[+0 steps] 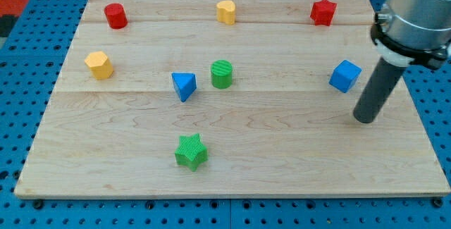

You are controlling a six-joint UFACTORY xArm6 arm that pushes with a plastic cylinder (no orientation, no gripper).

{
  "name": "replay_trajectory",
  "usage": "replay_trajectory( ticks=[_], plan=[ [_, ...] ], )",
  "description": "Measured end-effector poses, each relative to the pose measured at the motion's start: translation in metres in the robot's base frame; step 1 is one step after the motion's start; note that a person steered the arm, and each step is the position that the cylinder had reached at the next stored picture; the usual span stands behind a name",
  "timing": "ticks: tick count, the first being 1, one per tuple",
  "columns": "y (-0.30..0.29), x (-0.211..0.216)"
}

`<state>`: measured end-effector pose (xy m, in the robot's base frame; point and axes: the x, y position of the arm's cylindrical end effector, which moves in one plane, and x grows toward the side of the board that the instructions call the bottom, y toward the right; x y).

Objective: Push the green star slightly to the left

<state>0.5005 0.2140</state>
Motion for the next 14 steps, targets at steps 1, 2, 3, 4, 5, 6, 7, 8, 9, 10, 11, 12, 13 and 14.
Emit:
replay_trajectory(
  ticks=[1, 2, 3, 4, 5, 6, 7, 8, 9, 10, 11, 12, 13, 14],
  plan=[
    [0.001, 0.0],
    [0.001, 0.0],
    [-0.006, 0.0],
    [-0.02, 0.0],
    [-0.031, 0.0],
    [-0.07, -0.003],
    [-0.12, -0.02],
    [-0.136, -0.042],
    [-0.15, -0.039],
    [-0.169, -0.057],
    [-0.155, -0.095],
    [-0.174, -0.101],
    [-0.182, -0.092],
    [-0.158, -0.055]
  ],
)
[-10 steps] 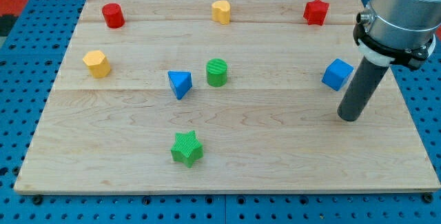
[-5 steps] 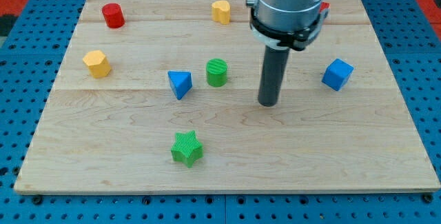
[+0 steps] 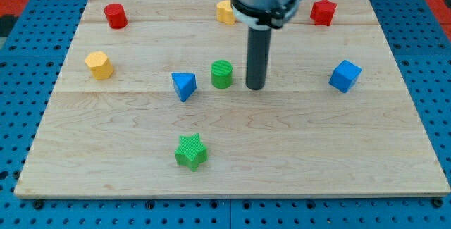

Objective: Push the green star slightly to the left

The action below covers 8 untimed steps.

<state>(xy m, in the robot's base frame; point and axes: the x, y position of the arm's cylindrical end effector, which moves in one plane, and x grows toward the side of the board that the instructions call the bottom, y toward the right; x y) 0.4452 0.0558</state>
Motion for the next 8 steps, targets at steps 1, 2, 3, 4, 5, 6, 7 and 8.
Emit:
replay_trajectory(
  ticks=[1, 2, 3, 4, 5, 6, 7, 8],
  plan=[
    [0.003, 0.051],
    [-0.005, 0.093],
    [-0.04, 0.131],
    [-0.1, 0.134],
    [-0.14, 0.127],
    [-0.145, 0.124],
    [-0.098, 0.12],
    [-0.097, 0.11]
  ],
)
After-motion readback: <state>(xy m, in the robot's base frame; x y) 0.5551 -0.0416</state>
